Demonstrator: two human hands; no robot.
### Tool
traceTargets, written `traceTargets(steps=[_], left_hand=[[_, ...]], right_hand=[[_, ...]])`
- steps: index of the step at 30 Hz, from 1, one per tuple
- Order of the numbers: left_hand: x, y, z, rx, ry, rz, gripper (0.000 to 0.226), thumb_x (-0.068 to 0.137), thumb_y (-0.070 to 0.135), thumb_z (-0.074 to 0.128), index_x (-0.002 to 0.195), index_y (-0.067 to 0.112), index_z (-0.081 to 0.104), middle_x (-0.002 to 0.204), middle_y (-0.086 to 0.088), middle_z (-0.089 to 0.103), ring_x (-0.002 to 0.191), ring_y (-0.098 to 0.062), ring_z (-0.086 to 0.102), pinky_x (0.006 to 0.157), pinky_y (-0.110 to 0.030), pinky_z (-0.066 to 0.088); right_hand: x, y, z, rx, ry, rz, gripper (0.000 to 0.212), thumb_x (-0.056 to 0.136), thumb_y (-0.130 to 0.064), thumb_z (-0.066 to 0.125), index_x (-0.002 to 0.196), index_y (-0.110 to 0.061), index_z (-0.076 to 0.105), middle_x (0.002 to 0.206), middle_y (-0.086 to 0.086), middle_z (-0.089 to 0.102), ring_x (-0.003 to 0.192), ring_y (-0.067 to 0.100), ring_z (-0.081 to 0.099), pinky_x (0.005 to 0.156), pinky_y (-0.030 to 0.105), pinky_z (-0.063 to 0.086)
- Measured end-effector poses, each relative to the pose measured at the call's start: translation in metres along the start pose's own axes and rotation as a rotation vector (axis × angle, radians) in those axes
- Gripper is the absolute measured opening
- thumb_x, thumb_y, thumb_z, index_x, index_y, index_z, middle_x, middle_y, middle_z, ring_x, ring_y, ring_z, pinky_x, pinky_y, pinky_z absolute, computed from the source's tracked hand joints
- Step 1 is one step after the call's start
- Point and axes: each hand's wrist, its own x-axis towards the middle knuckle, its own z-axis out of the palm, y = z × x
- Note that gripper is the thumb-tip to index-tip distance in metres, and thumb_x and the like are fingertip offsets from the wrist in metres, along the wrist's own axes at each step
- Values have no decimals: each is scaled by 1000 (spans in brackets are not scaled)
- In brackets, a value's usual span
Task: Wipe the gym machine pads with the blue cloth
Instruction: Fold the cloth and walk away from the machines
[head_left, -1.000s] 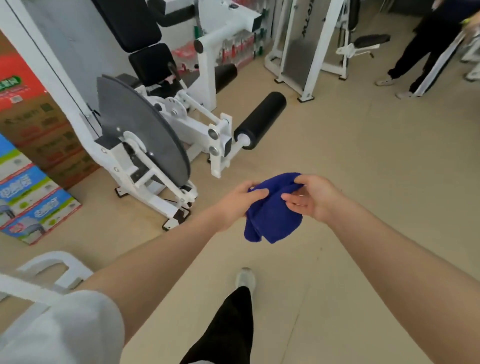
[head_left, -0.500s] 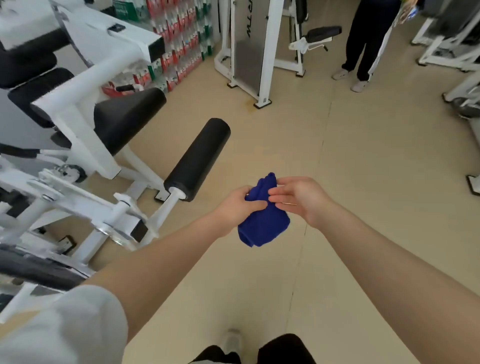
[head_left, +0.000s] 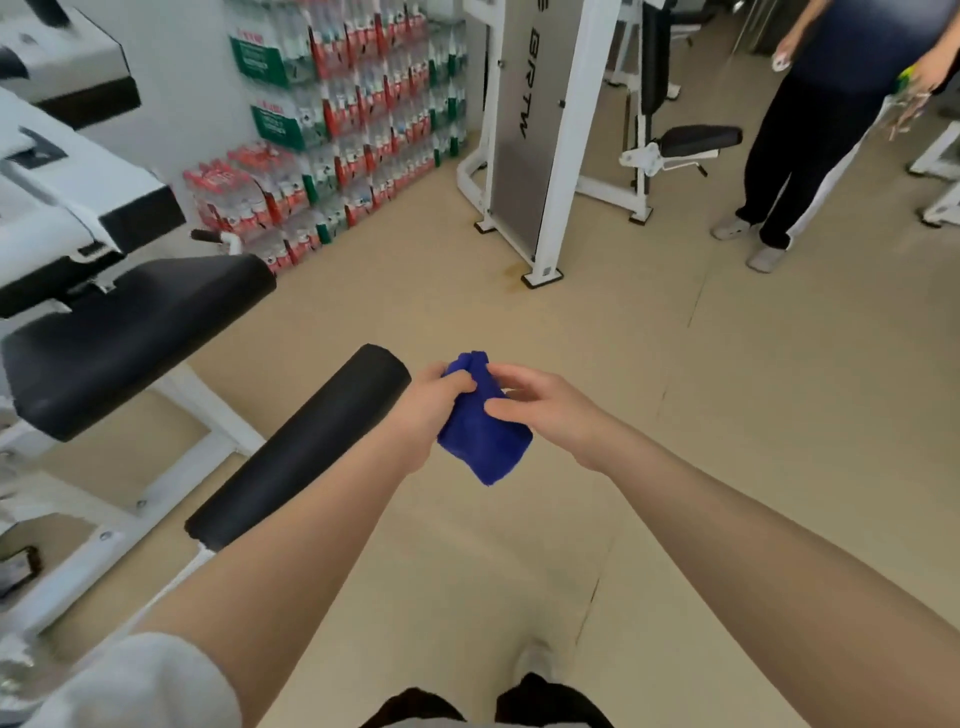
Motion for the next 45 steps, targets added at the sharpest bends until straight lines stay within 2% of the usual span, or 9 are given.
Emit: traceTargets(steps=[2,6,10,14,18,21,28,33,45], left_hand=[[37,24,16,-66,37,-20,27,80,21,56,105,11,56,105,-9,66,97,-26,63,78,-37,52],[114,61,30,-83,86,-39,36,82,17,53,117,8,51,118,-16,61,110,-32,59,95,-47,49],[210,99,31,-15,112,23,35,76,15,53,111,9,55,113,-17,64,108,-32,61,93,-45,49],[317,141,23,66,109,118,12,87,8,51,95,11,60,96,-5,64,83,-15,60,71,-16,48],[408,192,-6,58,119,135,7,88,23,60,91,24,54,125,13,42,107,-6,51,83,-20,41],[462,234,-31,48,99,135,16,88,26,62,101,20,58,107,6,65,97,-9,61,77,-15,47],[589,296,-87,65,243,121,18,84,23,67,99,19,57,89,10,66,71,9,63,59,-4,45],[695,322,-141,0,451,87,38,78,21,73,111,14,53,101,0,68,91,-14,65,74,-22,48],[880,411,-281,-374,923,-64,10,89,19,57,99,22,58,91,4,64,86,-15,58,74,-25,46]], right_hand=[[38,-10,-37,-27,-70,-4,57,84,-23,65,137,-27,44,133,-13,54,122,9,50,97,25,46],[112,-23,-87,7,-154,-6,67,83,-6,65,138,-30,35,122,-10,55,104,3,59,74,15,52],[207,-36,-132,-84,-105,-49,70,79,0,65,138,-27,39,118,-8,59,102,6,61,78,21,54],[320,-66,-185,-175,-28,-57,63,76,0,66,130,-25,48,115,-1,62,103,17,62,86,34,54],[425,-111,-225,-98,-146,58,50,80,-6,69,122,-22,48,106,3,66,92,19,66,76,29,54],[504,-140,-244,-20,-164,91,45,81,-11,70,120,-19,49,109,6,64,92,21,65,79,31,53],[689,-182,-243,-53,-215,90,44,76,-24,76,113,-17,53,108,5,65,94,19,64,82,33,53],[834,-218,-225,-113,-334,29,24,81,-28,71,95,-14,58,98,4,66,81,17,63,68,27,51],[1100,-320,-184,-148,-640,137,53,84,-12,68,131,-16,44,122,5,56,94,19,60,70,23,52]])
